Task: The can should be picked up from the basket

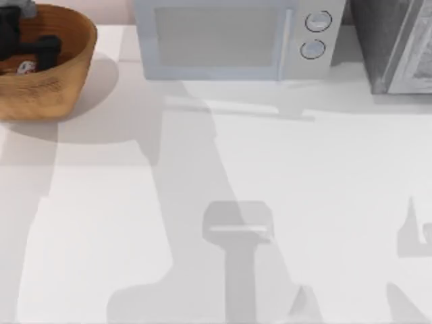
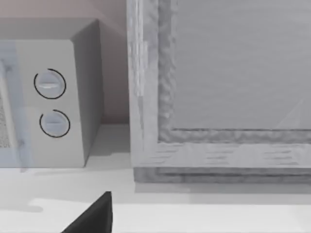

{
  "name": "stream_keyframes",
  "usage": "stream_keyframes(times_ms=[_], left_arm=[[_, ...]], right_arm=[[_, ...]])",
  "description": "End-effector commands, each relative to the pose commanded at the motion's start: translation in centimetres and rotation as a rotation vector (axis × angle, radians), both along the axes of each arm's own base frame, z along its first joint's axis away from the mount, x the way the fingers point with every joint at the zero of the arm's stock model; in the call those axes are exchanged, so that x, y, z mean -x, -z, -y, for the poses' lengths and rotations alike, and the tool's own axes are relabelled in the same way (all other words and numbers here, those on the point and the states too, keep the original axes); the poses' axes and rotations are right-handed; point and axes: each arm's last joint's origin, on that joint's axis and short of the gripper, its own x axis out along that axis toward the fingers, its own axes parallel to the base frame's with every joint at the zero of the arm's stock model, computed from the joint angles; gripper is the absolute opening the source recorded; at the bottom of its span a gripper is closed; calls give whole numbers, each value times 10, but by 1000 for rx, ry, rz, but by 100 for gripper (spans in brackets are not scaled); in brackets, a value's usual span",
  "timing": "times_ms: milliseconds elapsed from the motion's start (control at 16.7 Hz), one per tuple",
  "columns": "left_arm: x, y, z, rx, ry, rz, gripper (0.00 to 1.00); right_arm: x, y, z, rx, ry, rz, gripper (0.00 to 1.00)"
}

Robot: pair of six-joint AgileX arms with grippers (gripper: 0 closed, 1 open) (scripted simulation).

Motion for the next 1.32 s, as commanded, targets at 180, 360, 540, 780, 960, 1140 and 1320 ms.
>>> stream_keyframes(times_ms=[180, 360, 540, 780, 960, 1140, 1320], left_arm=[[0, 0, 0, 0, 0, 0, 47], [0, 0, 0, 0, 0, 0, 25], [0, 0, 0, 0, 0, 0, 2], [0, 0, 0, 0, 0, 0, 0], [0, 0, 0, 0, 0, 0, 0], [2, -19, -3, -9, -10, 33, 0], [3, -44, -2, -17, -9, 114, 0]], right_arm=[[0, 0, 0, 0, 0, 0, 100], [0, 0, 0, 0, 0, 0, 100], [0, 0, 0, 0, 0, 0, 100], [0, 0, 0, 0, 0, 0, 100], [0, 0, 0, 0, 0, 0, 100], [0, 0, 0, 0, 0, 0, 100], [0, 0, 0, 0, 0, 0, 100]])
